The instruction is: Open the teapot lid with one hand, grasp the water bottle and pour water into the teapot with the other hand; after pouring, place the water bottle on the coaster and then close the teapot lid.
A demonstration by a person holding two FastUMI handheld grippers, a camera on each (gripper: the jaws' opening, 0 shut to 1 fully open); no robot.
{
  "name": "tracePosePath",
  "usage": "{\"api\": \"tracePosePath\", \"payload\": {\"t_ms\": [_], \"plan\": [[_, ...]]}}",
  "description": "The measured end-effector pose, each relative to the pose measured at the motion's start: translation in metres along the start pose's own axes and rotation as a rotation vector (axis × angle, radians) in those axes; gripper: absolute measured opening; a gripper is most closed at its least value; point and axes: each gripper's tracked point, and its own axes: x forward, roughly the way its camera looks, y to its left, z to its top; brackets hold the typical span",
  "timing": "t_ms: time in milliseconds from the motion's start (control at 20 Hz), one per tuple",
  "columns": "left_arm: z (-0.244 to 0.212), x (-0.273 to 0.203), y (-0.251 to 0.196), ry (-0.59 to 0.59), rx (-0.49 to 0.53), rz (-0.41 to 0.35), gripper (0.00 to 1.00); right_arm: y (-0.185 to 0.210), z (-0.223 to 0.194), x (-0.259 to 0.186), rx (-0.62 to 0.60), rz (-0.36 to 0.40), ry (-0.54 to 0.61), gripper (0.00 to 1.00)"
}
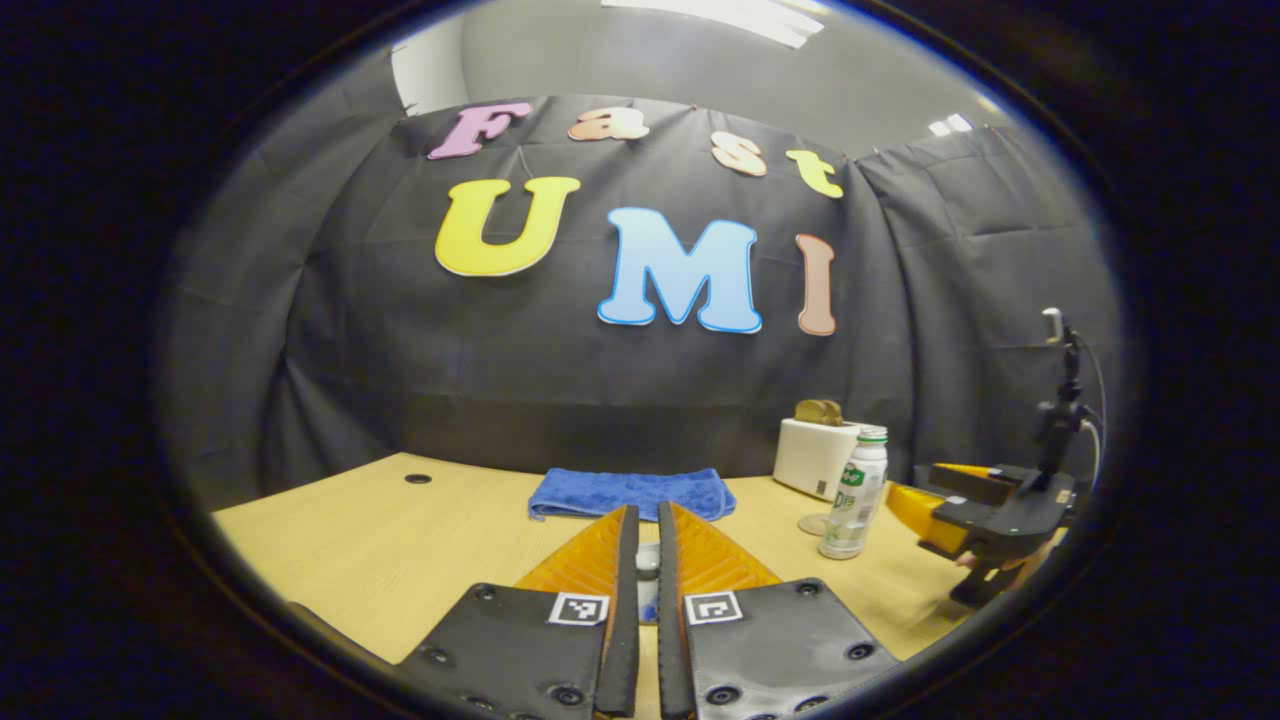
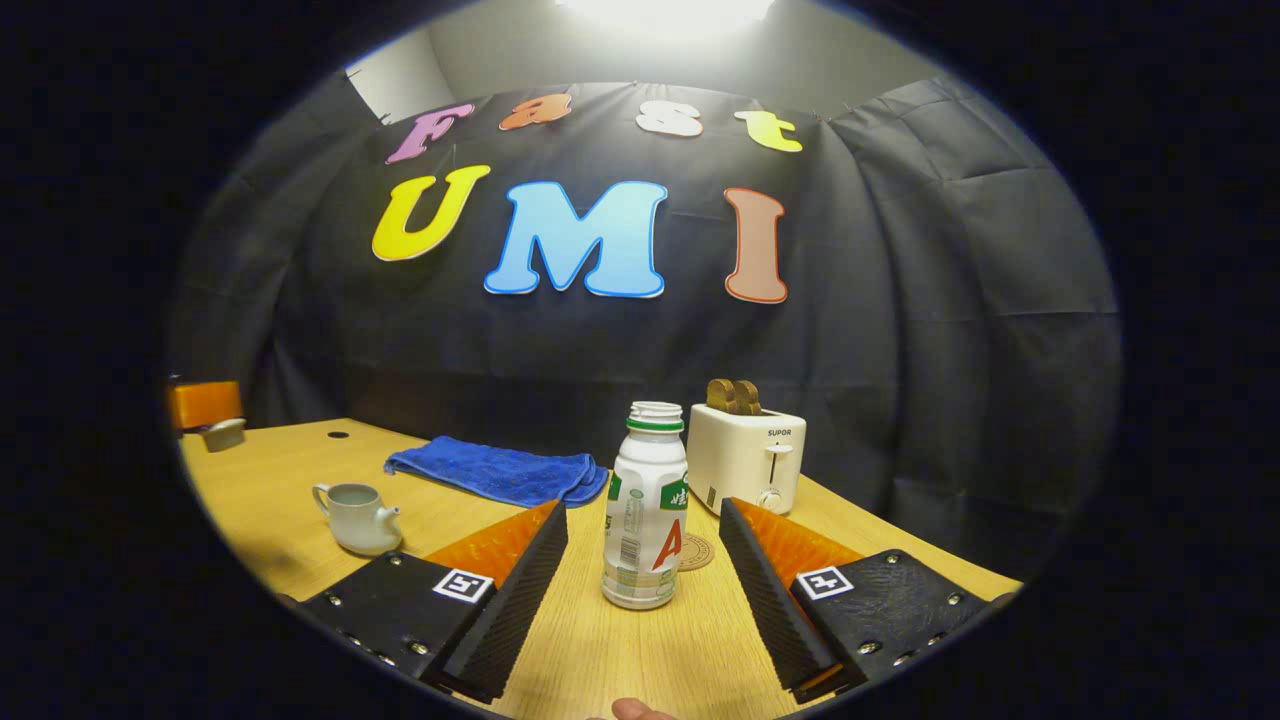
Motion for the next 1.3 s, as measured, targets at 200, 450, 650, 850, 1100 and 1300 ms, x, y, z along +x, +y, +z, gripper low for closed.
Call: {"api": "tracePosePath", "payload": {"t_ms": [200,450,650,850,1100,1300], "plan": [[0.007,-0.037,0.004,-0.030,-0.029,-0.008,0.14,-0.002,-0.017,0.029,0.008,-0.032,0.061,0.95],[0.008,-0.041,0.022,-0.024,-0.027,0.012,0.18,0.001,-0.032,0.059,0.028,-0.042,0.106,0.95],[-0.004,-0.047,0.012,0.010,-0.035,-0.018,0.18,0.002,-0.047,0.073,0.027,-0.049,0.155,0.95],[-0.013,-0.074,0.003,0.012,-0.001,-0.040,0.18,0.002,-0.045,0.086,0.036,-0.058,0.139,0.94],[-0.009,-0.106,-0.006,-0.008,0.044,-0.061,0.18,0.002,-0.040,0.085,-0.033,-0.064,0.137,0.73],[-0.010,-0.123,-0.022,-0.004,0.028,-0.120,0.18,0.022,-0.005,0.069,-0.258,-0.001,0.085,0.73]]}}
